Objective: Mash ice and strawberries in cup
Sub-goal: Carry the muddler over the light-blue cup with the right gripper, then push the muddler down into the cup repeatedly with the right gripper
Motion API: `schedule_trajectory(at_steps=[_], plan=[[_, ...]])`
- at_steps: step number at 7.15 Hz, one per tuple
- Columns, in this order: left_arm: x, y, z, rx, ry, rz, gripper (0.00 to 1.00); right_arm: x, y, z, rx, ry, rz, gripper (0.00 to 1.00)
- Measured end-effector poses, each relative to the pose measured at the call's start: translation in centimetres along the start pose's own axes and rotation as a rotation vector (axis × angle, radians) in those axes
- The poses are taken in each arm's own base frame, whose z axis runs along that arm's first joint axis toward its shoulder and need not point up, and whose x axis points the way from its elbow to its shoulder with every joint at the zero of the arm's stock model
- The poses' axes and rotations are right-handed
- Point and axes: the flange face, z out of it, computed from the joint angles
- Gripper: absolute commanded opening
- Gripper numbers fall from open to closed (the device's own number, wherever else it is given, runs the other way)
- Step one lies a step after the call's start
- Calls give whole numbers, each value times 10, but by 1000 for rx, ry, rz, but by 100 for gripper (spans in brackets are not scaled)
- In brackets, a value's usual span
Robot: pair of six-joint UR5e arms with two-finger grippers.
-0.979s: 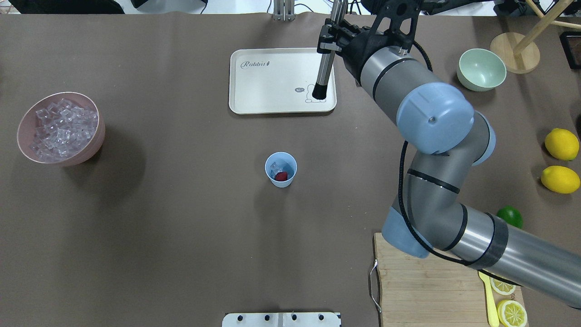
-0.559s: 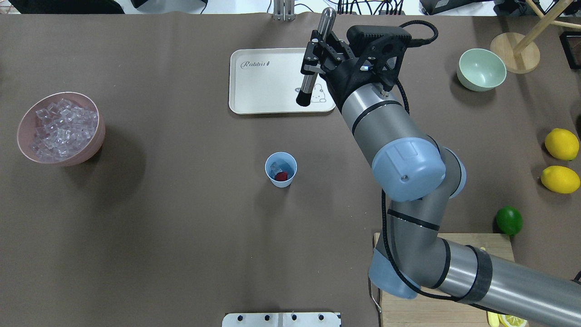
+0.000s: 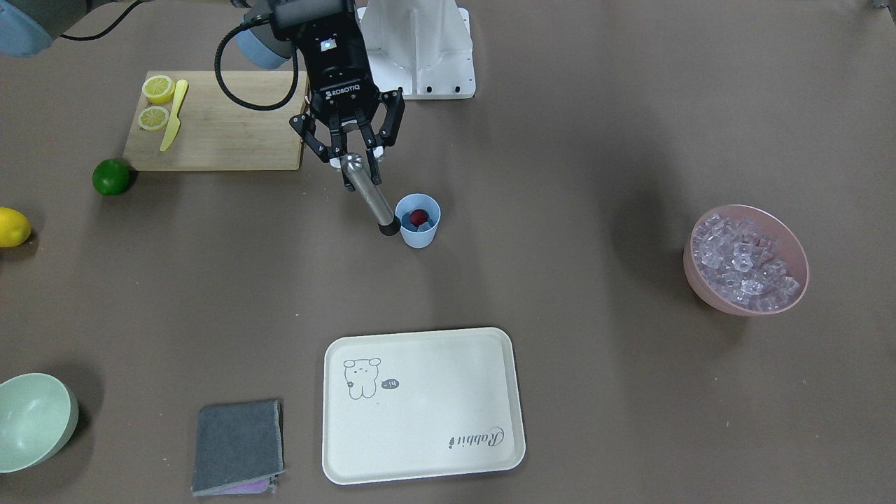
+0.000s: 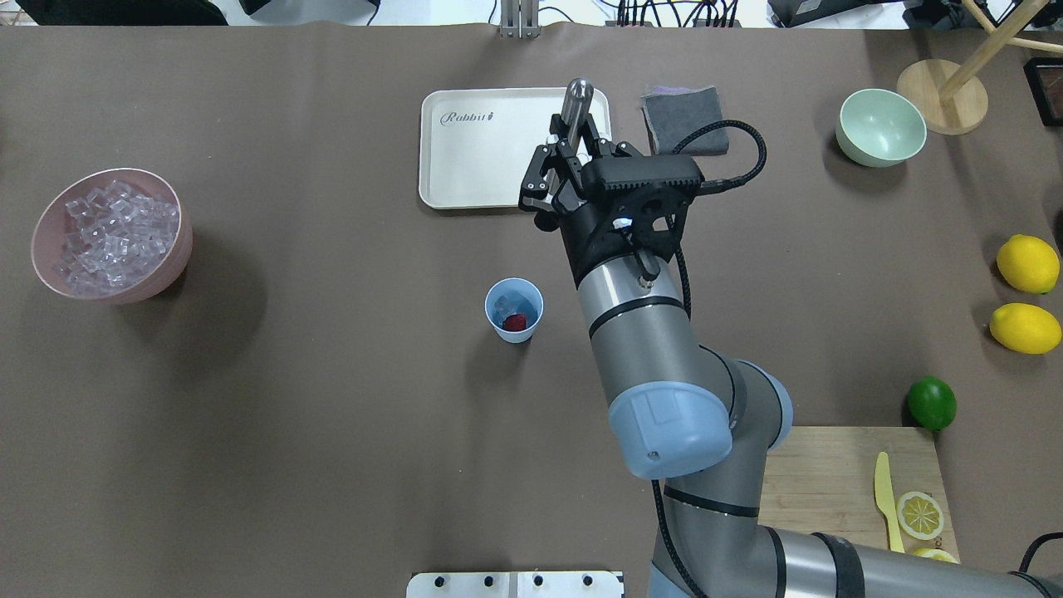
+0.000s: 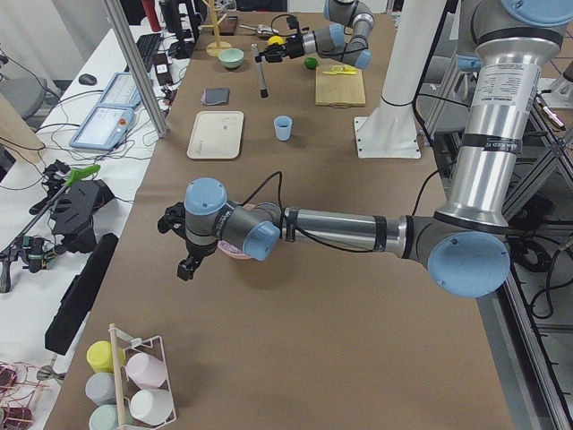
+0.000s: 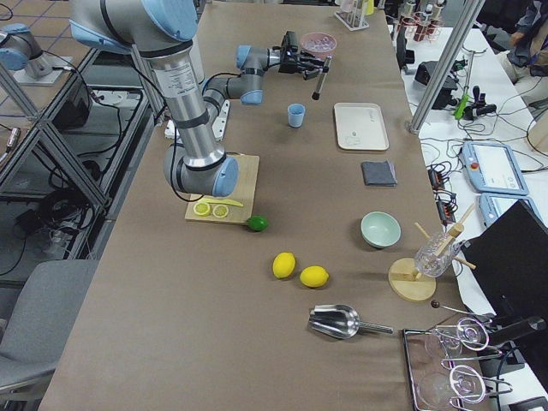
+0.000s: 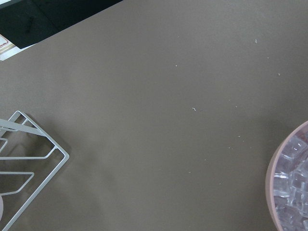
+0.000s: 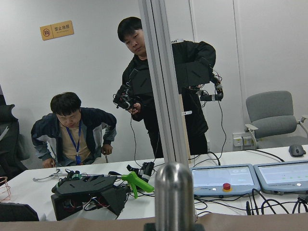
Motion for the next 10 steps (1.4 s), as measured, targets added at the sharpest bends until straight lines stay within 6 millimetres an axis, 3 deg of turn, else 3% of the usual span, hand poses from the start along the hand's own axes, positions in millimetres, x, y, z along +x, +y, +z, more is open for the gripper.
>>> schedule_trajectory(at_steps=[4,7,10], plan=[[0,1,8,-13,4,-1,97,-21,23,-15,1,5,-29,0],[0,0,9,-14,4,-1,97,-47,41,-5,-37,-14,-43,0],[-4,1,14,-22,3,-8,97,-50,56,0,-53,-11,-64,0]])
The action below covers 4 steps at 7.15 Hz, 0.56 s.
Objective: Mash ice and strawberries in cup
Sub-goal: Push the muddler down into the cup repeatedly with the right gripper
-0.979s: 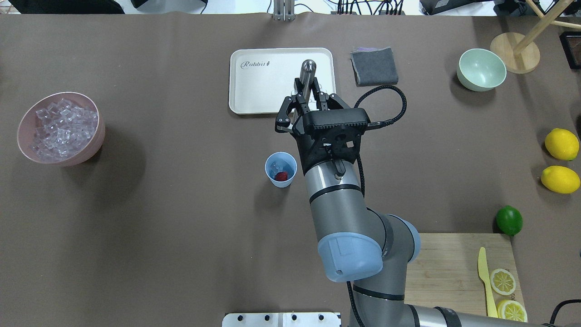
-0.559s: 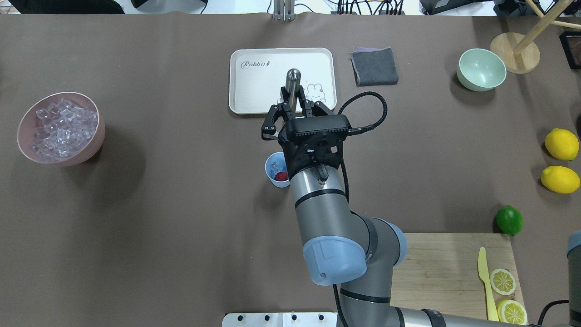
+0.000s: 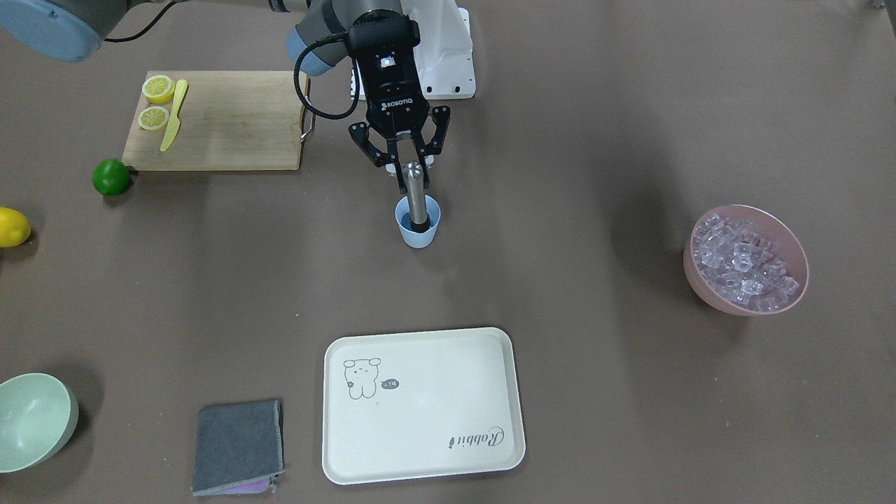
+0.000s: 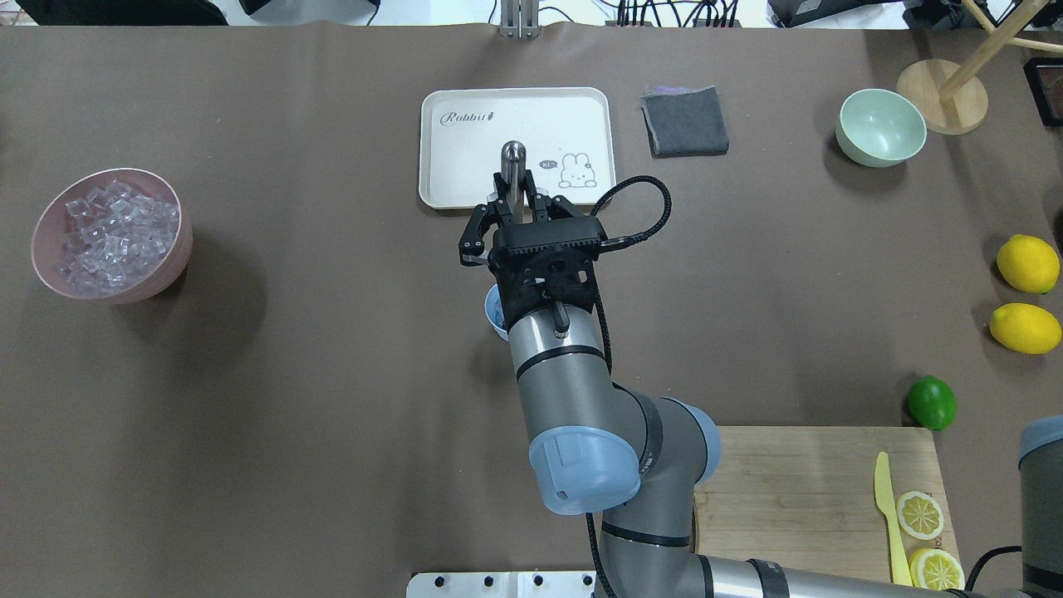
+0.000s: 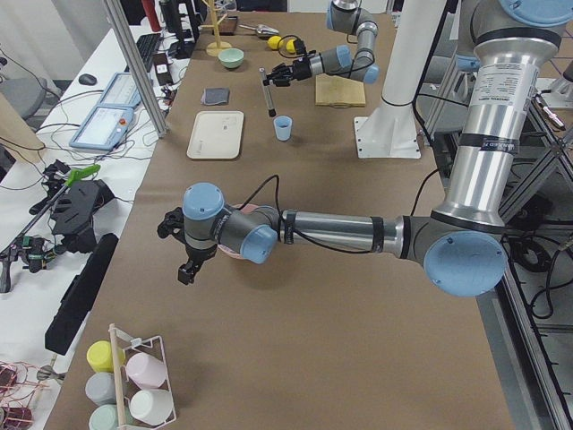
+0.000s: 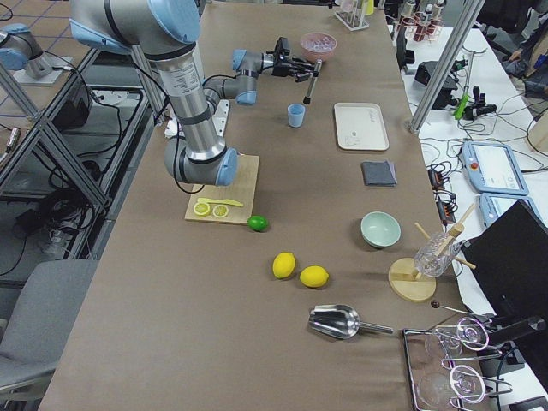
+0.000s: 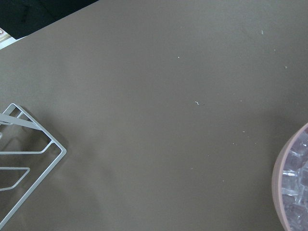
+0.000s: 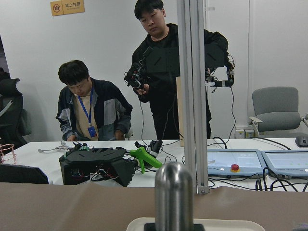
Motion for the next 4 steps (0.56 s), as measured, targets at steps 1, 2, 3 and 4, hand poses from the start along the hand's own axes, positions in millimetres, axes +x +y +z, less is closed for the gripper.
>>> schedule_trajectory(at_steps=[1,2,3,4], plan=[[-1,0,1,-1,0,-2,97,-1,4,-1,-6,-2,-2,0],[-1,0,1,-2,0,-2,97,-4,10,-5,-14,-7,-5,0],[-1,2,2,-4,0,-2,97,-7,17,-12,-22,-12,-9,0],[-2,5,3,-7,0,-2,97,-8,24,-17,-29,-18,-11,0]])
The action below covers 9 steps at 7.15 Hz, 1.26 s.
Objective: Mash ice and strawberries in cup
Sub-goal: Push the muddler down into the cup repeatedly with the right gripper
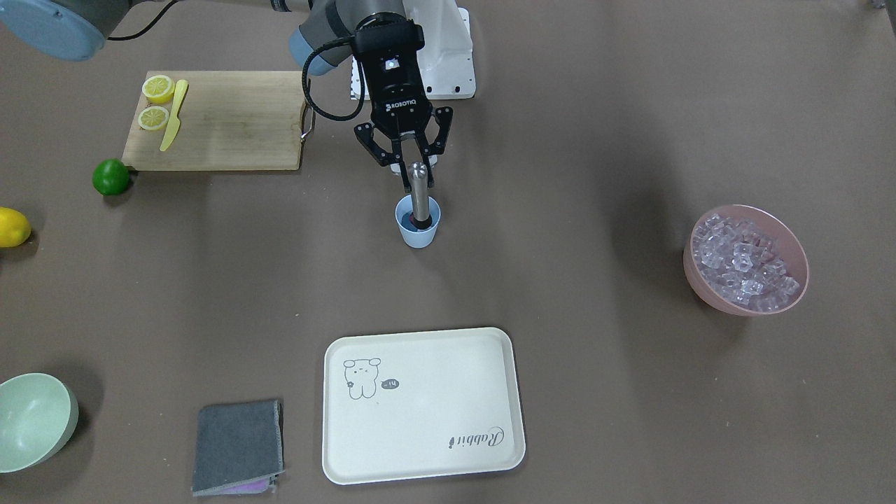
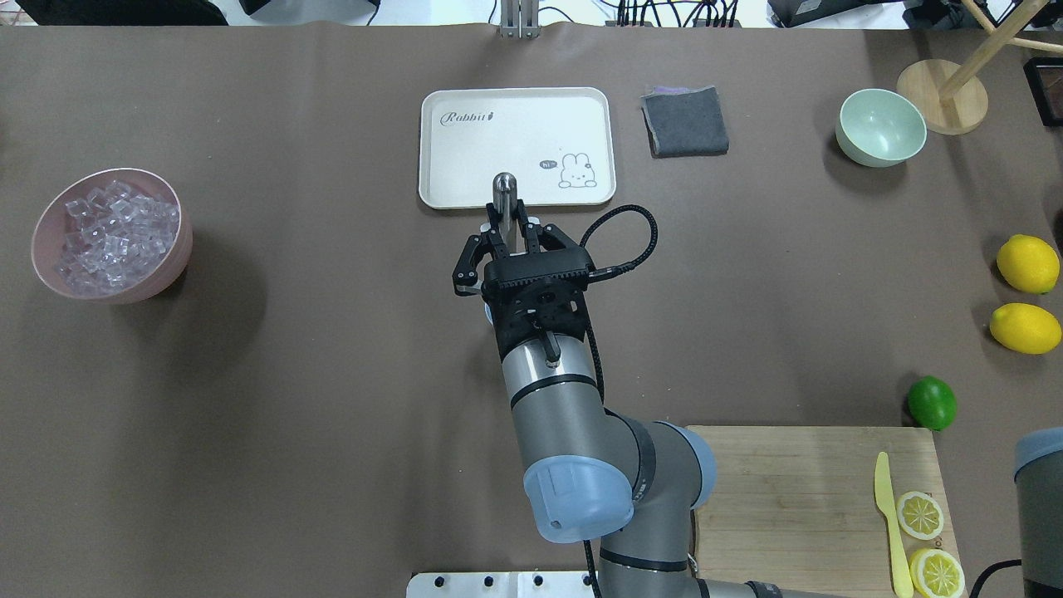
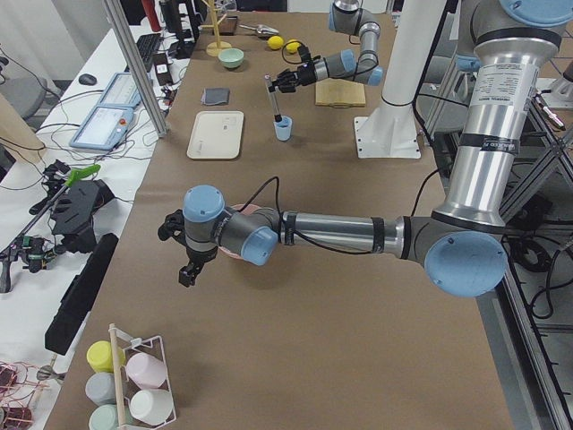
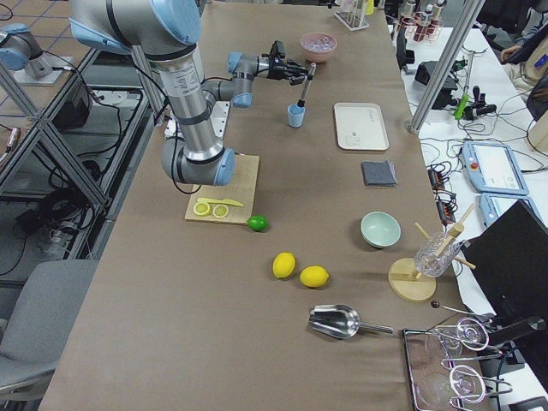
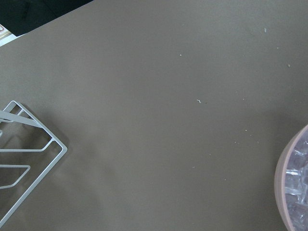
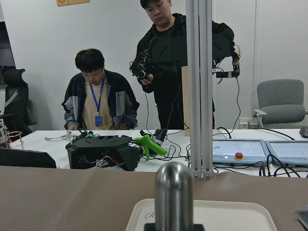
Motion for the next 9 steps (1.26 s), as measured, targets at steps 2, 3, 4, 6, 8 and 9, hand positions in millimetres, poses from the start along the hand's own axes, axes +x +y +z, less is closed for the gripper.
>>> schedule_trajectory(at_steps=[2,3,4,6,8,9], plan=[[-1,3,1,-4,0,-5,97,4,15,-7,-8,-6,-3,0],[-2,6,2,-6,0,-8,97,3,22,-11,-11,-8,-7,0],[-3,10,3,-10,0,-13,97,2,26,-14,-14,-10,-9,0],[-4,13,5,-14,-1,-16,97,1,30,-14,-17,-9,-14,0],[-4,12,5,-15,-1,-16,97,1,33,-14,-20,-9,-19,0],[-4,12,5,-14,-1,-16,97,1,35,-13,-21,-7,-22,0]])
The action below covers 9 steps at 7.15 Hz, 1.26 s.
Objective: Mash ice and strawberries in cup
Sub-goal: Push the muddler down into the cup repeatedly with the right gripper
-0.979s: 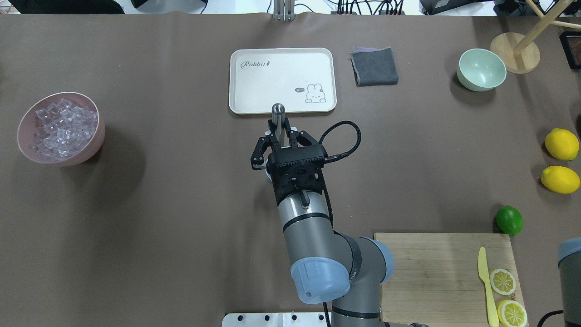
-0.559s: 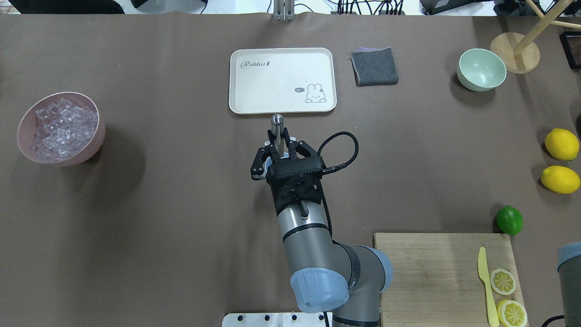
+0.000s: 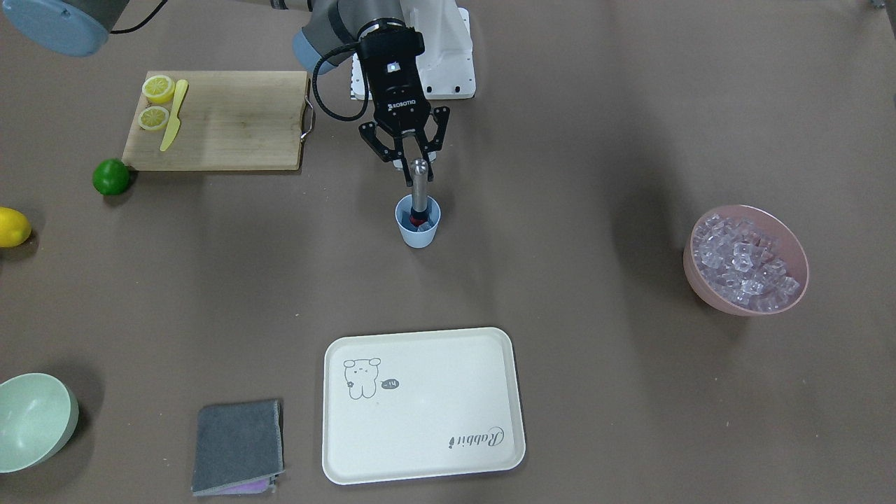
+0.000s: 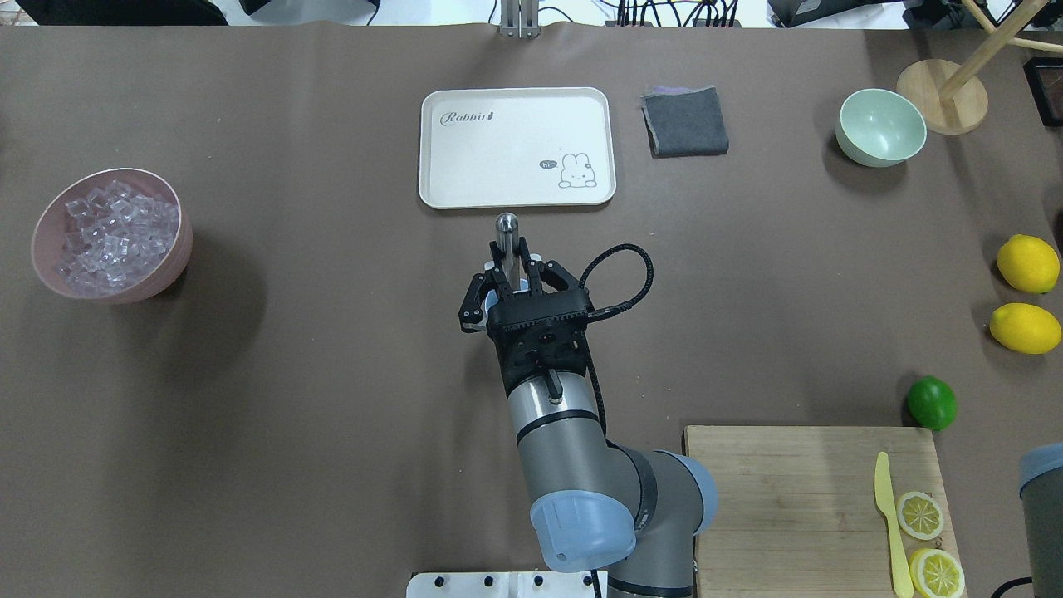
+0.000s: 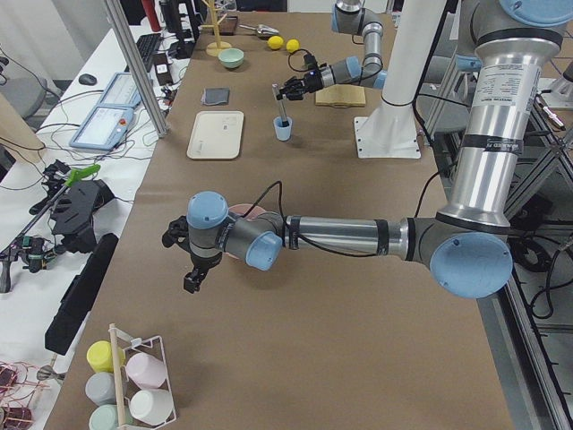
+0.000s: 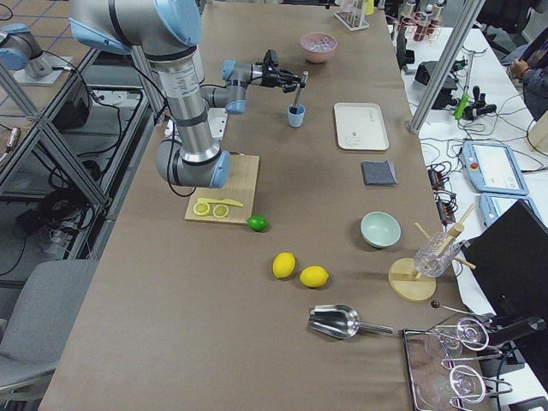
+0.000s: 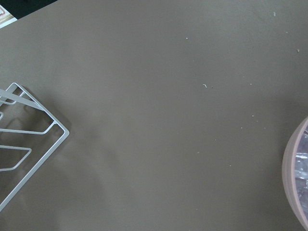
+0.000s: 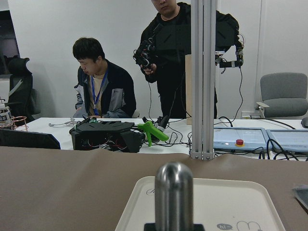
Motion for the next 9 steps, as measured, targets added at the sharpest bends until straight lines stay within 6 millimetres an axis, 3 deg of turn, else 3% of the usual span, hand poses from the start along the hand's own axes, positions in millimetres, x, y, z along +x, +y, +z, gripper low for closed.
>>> schedule_trajectory(at_steps=[3,7,9], plan=[[0,0,0,1,1,0,97,3,-7,4,6,2,0,0],[1,0,-1,2,3,0,97,12,-56,-8,41,-23,-2,0],[0,1,0,-1,3,-2,97,16,-60,-3,46,-19,-13,0]])
